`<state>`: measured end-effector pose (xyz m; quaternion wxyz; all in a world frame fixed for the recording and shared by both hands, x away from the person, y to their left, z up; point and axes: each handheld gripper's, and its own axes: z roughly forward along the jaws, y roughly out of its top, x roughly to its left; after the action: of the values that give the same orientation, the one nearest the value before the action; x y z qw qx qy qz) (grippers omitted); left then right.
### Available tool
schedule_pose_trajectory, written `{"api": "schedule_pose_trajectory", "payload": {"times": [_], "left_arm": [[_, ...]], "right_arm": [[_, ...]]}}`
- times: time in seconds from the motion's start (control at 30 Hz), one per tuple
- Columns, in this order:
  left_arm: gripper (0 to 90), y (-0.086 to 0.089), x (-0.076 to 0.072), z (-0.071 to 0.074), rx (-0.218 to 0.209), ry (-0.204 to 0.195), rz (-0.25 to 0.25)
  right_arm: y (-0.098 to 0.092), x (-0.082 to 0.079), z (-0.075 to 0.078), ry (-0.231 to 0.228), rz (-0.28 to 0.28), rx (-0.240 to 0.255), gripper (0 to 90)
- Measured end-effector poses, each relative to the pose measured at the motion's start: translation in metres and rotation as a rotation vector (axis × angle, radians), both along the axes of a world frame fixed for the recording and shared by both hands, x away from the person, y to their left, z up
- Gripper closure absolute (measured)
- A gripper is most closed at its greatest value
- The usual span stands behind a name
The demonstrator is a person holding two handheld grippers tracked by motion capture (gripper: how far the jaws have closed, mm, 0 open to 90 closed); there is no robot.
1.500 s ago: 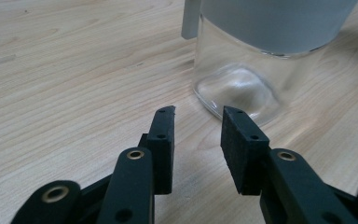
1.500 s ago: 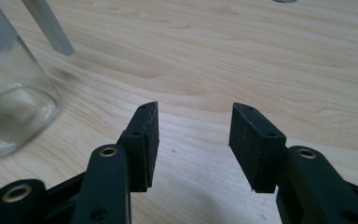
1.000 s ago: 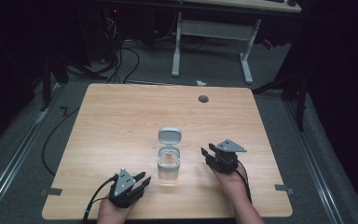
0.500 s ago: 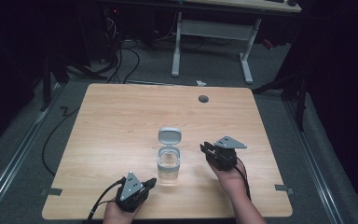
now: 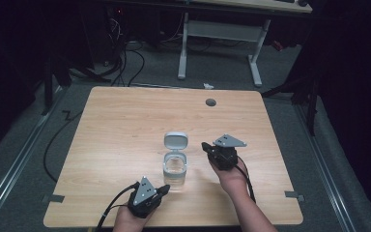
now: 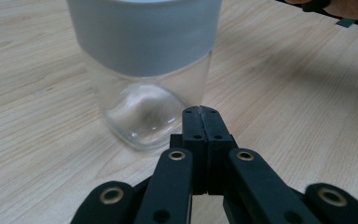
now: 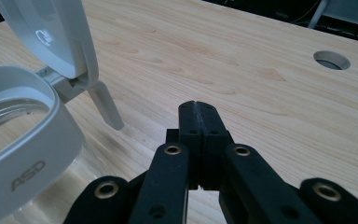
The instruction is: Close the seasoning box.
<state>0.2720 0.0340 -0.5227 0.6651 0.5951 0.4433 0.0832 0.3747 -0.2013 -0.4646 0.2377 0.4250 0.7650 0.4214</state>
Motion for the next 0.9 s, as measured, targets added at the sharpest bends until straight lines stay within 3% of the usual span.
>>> {"api": "schedule_pose_trajectory", "payload": {"times": [0.23,0.67,0.9], "left_arm": [[90.0,-0.005,0.002,-0.001,-0.007,0.006,-0.011],[90.0,-0.014,0.009,-0.006,0.003,0.017,-0.012],[90.0,-0.015,0.010,-0.007,-0.003,0.019,-0.018]], "right_arm": [[0.007,0.003,0.009,-0.015,0.010,0.008,89.9],[0.014,0.017,0.010,-0.007,0.027,0.037,90.0],[0.026,0.023,0.024,-0.033,0.045,0.071,90.0]]}}
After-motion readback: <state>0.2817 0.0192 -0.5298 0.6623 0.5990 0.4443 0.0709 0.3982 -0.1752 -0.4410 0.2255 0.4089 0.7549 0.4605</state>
